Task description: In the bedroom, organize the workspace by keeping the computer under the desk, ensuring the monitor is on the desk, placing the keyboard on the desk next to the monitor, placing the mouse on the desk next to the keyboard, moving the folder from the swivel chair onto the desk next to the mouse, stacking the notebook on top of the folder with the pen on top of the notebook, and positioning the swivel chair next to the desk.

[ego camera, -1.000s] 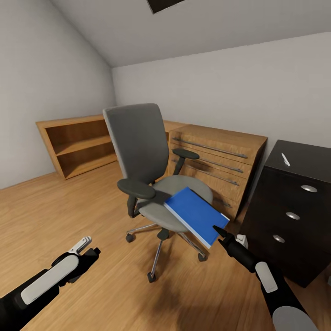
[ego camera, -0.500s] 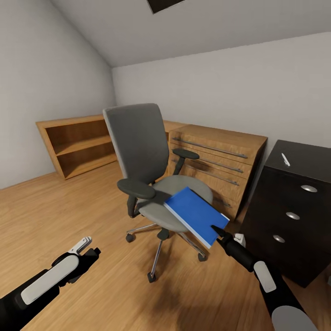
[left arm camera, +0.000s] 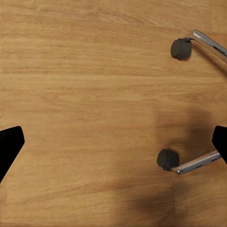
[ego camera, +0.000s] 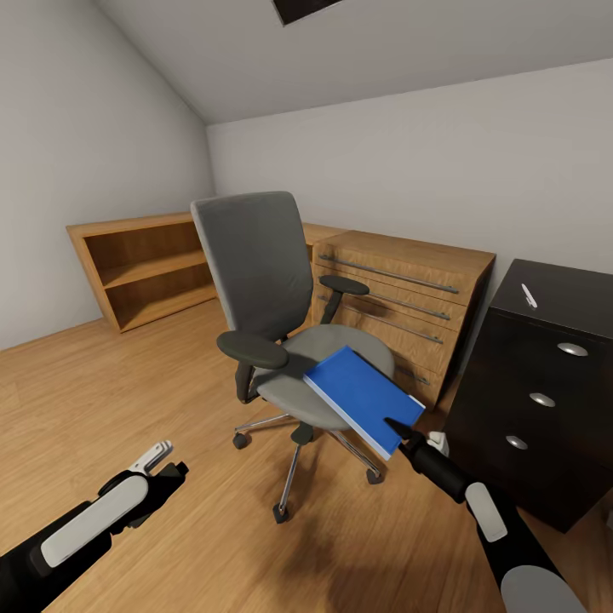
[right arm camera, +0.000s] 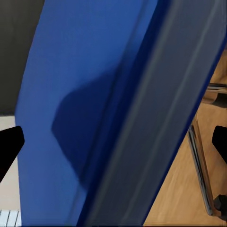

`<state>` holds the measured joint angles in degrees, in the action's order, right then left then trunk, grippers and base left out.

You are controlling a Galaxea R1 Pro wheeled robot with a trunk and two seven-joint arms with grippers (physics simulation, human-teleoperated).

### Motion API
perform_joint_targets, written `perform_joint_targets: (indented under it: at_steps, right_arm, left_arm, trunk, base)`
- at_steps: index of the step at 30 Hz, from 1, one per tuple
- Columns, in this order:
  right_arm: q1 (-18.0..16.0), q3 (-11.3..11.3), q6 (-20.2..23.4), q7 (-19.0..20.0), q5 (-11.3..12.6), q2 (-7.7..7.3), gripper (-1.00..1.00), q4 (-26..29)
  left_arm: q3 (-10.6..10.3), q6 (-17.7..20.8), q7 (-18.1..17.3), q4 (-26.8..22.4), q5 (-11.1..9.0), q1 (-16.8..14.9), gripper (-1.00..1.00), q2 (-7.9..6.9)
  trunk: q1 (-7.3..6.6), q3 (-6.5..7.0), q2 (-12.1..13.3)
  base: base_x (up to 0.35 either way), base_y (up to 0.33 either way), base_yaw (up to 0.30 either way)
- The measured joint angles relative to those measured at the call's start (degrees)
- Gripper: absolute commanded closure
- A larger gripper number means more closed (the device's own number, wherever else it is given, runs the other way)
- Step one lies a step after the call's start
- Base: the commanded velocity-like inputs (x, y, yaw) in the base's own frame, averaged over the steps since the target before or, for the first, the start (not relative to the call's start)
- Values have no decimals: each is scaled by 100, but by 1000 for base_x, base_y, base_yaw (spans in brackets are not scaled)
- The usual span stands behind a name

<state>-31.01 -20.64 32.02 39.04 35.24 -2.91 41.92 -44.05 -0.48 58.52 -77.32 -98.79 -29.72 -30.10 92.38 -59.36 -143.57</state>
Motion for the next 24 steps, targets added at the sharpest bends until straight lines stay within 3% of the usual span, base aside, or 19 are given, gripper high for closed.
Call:
perform_joint_targets:
  at_steps: [8,24]
  right_arm:
    - [2,141,-4,2,7,0,-100,1]
    - [2,169,-8,9,8,0,-100,1]
  left_arm:
    - [-2,0,1,-1,0,0,-100,0]
    - [-10,1,0,3,1,0,-100,0]
  trunk:
    - [0,0,0]
    - [0,0,0]
  base:
    - [0,0,0]
    - [0,0,0]
